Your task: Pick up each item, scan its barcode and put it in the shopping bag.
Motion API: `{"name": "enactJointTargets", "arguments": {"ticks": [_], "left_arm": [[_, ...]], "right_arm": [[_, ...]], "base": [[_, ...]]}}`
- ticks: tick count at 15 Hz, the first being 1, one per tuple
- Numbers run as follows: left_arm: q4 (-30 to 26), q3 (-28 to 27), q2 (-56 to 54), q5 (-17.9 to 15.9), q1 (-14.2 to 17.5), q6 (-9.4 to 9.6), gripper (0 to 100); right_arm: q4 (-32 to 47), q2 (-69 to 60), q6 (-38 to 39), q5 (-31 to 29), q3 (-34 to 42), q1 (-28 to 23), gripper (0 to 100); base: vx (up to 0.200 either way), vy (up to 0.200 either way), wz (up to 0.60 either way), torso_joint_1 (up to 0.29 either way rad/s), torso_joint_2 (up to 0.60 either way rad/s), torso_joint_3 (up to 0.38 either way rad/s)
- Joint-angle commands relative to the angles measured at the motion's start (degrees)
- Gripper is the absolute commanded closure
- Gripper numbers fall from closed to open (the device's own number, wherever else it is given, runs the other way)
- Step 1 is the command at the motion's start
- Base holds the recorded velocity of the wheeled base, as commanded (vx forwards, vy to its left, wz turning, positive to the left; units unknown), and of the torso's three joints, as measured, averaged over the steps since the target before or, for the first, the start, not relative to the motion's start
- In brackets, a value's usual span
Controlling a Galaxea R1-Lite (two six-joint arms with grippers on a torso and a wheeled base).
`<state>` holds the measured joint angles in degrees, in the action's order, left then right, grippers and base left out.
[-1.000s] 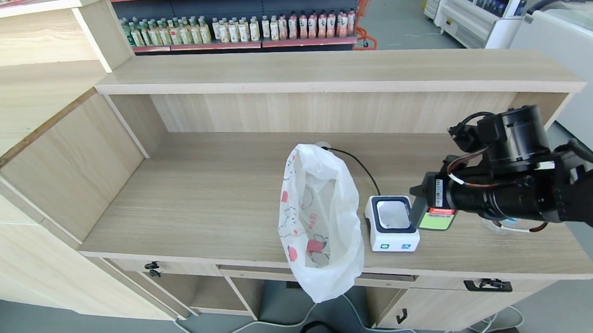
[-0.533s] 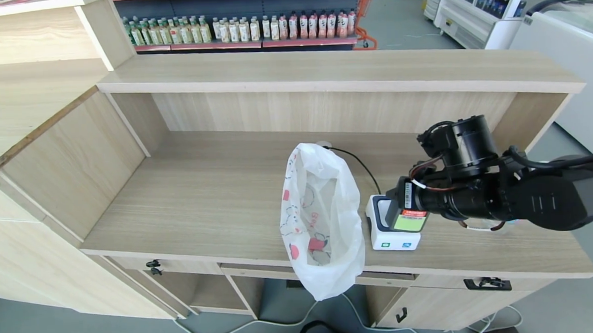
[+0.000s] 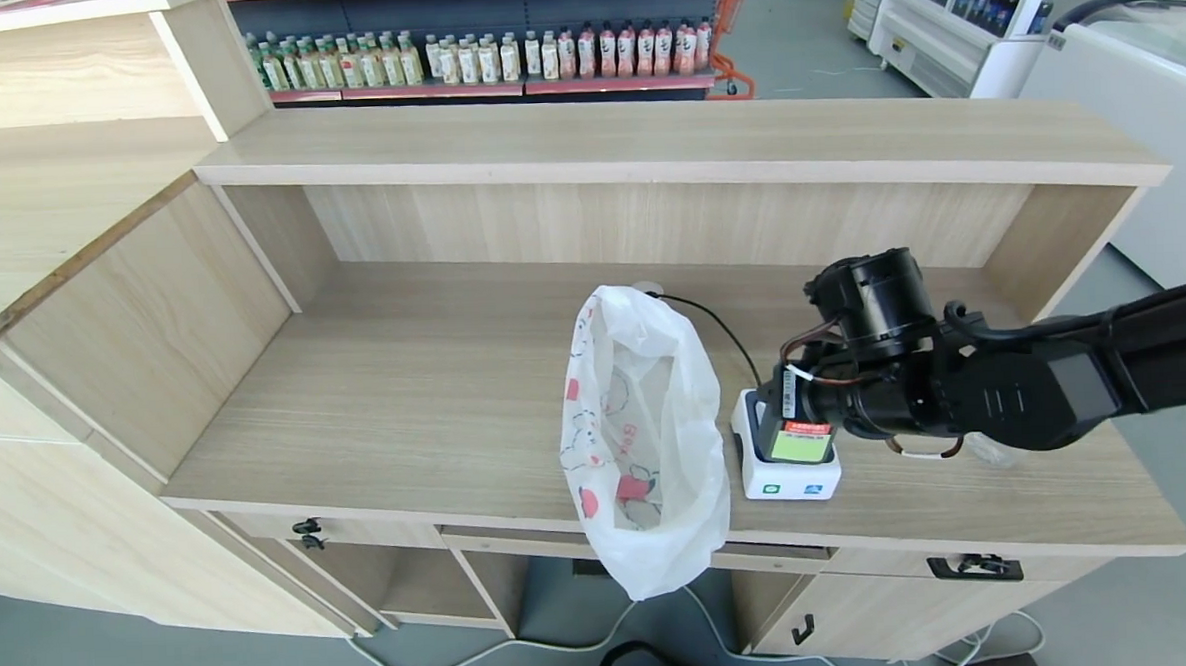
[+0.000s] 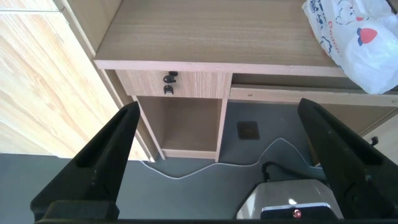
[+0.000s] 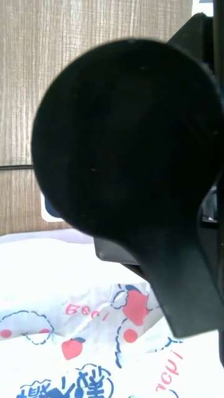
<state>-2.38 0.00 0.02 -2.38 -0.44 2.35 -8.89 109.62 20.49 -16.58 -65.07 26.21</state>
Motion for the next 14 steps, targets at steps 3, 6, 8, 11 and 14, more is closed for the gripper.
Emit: {"name": "enactJointTargets", "arguments": {"ticks": [3, 6, 8, 11, 14], "left_arm": [[0.0, 0.0, -0.02, 0.0, 0.0, 0.02, 0], [0.0, 0.0, -0.02, -0.08, 0.0, -0.07, 0], [0.0, 0.0, -0.02, -0.08, 0.0, -0.16, 0], [0.0, 0.0, -0.02, -0.08, 0.0, -0.16, 0], [0.0, 0.0, -0.02, -0.08, 0.0, -0.24, 0]], "right_arm": [[0.01, 3.32, -0.01, -0.38, -1.81, 0.77, 100], [0.01, 4.64, -0.1, -2.32, -3.39, 1.21, 100], [0.1, 5.26, -0.28, -2.41, -3.83, 1.21, 100], [0.1, 5.61, -0.28, -3.02, -3.74, 1.3, 100], [0.1, 5.69, -0.28, -3.11, -3.83, 1.56, 100]], "base": [[0.0, 0.0, 0.0, 0.0, 0.0, 0.0], [0.0, 0.0, 0.0, 0.0, 0.0, 0.0], [0.0, 0.0, 0.0, 0.0, 0.0, 0.0], [0.0, 0.0, 0.0, 0.0, 0.0, 0.0], [0.0, 0.0, 0.0, 0.0, 0.0, 0.0]]}}
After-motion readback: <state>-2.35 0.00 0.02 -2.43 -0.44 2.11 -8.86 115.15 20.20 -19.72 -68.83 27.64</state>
